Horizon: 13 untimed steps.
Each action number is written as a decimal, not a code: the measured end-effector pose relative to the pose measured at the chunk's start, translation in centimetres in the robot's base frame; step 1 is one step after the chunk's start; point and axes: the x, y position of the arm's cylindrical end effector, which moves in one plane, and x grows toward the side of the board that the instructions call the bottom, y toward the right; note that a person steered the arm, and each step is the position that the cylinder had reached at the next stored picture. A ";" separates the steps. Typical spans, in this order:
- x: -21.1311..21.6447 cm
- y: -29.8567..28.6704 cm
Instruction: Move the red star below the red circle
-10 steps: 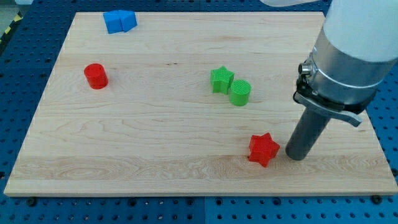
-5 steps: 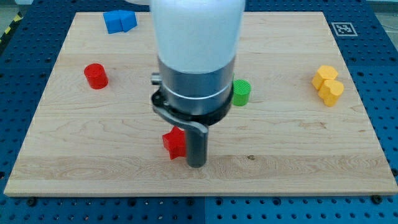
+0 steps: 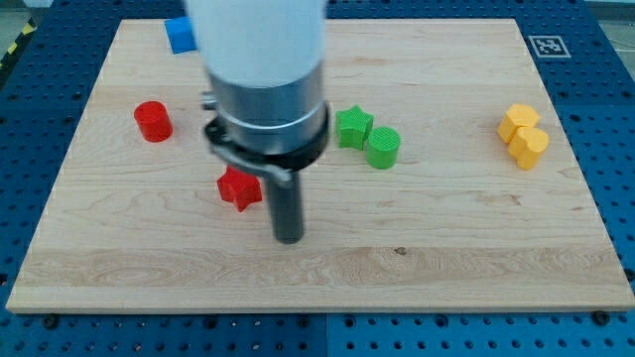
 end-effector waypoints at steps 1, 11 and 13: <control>-3.0 1.0; -4.0 -6.0; -7.4 -2.4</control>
